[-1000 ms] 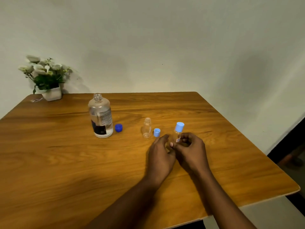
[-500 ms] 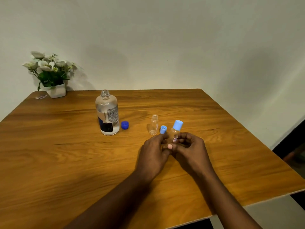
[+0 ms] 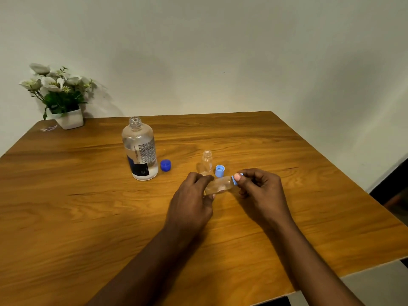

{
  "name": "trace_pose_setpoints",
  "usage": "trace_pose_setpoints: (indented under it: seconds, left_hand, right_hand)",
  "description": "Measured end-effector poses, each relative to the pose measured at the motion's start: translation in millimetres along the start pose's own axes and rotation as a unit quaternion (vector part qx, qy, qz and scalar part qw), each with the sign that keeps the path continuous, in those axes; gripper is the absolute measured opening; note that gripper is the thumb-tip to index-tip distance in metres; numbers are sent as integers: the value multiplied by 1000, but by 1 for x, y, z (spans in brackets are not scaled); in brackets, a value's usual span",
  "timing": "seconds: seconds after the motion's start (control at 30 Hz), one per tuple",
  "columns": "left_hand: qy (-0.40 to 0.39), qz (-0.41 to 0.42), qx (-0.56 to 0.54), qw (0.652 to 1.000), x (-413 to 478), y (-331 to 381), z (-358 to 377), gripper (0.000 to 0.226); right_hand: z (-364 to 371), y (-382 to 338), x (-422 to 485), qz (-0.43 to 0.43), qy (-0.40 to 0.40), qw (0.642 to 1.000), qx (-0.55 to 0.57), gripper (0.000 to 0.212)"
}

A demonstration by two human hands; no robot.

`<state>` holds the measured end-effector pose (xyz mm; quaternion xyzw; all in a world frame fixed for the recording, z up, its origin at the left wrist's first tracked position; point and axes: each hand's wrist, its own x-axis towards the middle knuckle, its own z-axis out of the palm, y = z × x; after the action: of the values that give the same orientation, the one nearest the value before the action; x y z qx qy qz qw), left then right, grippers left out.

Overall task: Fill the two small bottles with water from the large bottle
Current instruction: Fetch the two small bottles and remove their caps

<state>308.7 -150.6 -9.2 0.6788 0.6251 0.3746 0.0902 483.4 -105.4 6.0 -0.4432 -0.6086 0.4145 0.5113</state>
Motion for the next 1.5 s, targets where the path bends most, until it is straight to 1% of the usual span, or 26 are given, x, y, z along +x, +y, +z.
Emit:
trace_pose_setpoints:
  seconds: [0.17,0.27,0.4,0.7,0.83,0.9,0.93,1.0,1.07,1.1,1.13,1.2,1.27,1.3,1.4,1.43,1.47,1.5]
  left_hand:
    - [-23,2,26,999,0,-2,-8,42]
    - [-26,10,35,999,1,-2,-10,41]
    - [-38,11,30,999,1,-3,-12,42]
    - [-56,3,14,998,2,-6,-13,42]
    - [-59,-4,7,998,4,-6,-14,42]
    - [-58,-7,5,998,4,-6,-14,42]
    - [-60,-7,6,998,3,-6,-14,42]
    - [-65,-7,8,998,1,-5,-13,43]
    - [-65,-5,9,998,0,-5,-13,44]
    - [-63,-3,11,998,1,-5,-13,43]
    - [-62,-1,14,998,1,-4,-13,43]
    - [-61,3,21,998,1,-4,-13,43]
    - [-59,6,25,998,0,-4,-14,43]
    - [-59,5,26,998,0,-4,-15,42]
    - [-56,6,28,998,1,-4,-16,42]
    - [-54,8,29,998,1,-4,-16,42]
    - [-52,9,29,998,0,-3,-17,42]
    - [-52,10,29,998,0,-3,-18,42]
  right_hand:
    - [5,3,-2,5,-39,999,24,9]
    - [4,5,-3,-3,-72,997,36,12]
    - [3,5,-4,-23,-96,995,15,15]
    - [1,3,-5,-58,-108,992,-28,15]
    - [2,4,-3,-13,-77,997,17,31]
    - [1,6,0,4,-57,998,17,46]
    - [0,7,1,5,-44,999,20,45]
    - [1,8,1,-7,-16,999,27,34]
    - [1,13,1,-14,-1,1000,9,48]
    - [1,15,1,-14,-1,1000,-6,50]
    - [1,17,2,-15,-1,1000,-18,45]
    - [-1,18,2,-14,-10,1000,-17,27]
    - [-3,16,2,-1,-23,1000,18,8]
    - [-3,16,2,9,-31,999,36,4]
    - [-5,15,2,6,-50,998,35,25]
    - [-5,13,2,6,-51,998,32,29]
    - [-5,11,1,9,-50,998,33,28]
    - [-4,9,0,14,-47,998,39,21]
